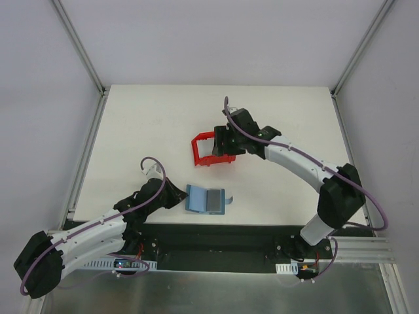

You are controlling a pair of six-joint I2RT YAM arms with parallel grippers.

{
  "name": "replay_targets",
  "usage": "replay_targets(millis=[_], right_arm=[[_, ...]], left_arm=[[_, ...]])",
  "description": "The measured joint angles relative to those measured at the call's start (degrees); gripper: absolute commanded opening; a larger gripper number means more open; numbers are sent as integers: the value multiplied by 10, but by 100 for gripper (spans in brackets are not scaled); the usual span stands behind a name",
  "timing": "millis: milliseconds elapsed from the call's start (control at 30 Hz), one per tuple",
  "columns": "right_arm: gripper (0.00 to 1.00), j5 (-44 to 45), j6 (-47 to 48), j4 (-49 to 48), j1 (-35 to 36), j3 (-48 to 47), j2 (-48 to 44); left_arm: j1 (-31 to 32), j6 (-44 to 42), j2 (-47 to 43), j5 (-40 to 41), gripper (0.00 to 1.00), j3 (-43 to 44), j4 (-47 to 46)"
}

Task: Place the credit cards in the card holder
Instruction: Pick up the credit card from the storage box.

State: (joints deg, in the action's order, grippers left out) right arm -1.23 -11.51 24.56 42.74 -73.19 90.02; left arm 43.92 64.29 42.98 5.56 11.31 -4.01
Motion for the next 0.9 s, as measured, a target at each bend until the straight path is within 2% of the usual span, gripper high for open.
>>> replay_targets(millis=[433, 633, 900], right_arm=[[70, -96, 24, -31, -70, -138, 217], [70, -119, 30, -33, -80, -176, 259], [71, -138, 35, -33, -85, -179, 272]], left_arm=[[0, 17, 3, 25, 0, 0, 0], [0, 24, 10, 26, 0, 0, 0], [0, 24, 14, 27, 0, 0, 0]])
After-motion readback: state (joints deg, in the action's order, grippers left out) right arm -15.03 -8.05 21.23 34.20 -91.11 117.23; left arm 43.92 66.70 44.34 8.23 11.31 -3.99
